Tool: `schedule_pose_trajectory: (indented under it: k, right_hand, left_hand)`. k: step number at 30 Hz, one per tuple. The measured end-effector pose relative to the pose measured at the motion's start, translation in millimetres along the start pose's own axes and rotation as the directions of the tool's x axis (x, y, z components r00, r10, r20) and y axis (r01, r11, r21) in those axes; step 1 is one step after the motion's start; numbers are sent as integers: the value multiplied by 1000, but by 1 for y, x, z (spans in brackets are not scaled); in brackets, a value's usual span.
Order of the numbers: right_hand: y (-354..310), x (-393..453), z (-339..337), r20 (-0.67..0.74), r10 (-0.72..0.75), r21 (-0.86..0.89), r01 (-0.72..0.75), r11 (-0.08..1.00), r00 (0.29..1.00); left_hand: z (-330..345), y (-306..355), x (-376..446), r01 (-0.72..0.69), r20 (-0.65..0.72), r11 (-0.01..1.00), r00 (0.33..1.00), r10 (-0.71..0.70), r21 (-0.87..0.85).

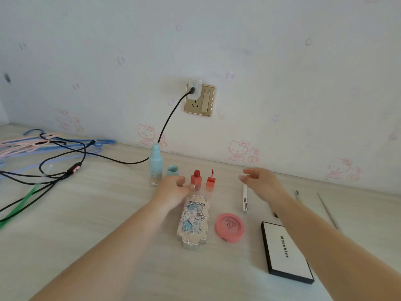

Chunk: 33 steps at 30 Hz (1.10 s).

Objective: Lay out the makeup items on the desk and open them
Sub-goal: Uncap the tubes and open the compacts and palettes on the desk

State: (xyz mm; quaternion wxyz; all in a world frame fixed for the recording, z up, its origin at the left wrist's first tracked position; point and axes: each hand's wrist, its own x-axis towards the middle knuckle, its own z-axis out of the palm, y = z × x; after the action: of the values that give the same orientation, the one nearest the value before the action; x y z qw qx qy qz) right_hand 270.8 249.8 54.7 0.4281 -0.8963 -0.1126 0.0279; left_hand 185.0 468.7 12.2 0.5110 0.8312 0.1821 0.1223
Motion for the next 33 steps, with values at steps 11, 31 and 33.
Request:
schedule_pose_trajectory:
  k: [11,31,33]
  right_hand:
    - [15,-25,-7,23,32,-434,-19,901,999]
    - [16,-44,0,67,-52,16,51,999,996]
    - [10,-60,-2,55,-60,189,49,981,997]
  left_hand:
    - [-6,25,-40,-226,-106,963,972,212,-150]
    - [86,73,-39,0,250,962,966,70,-272]
    - [83,79,-48,10,243,929,966,86,-369]
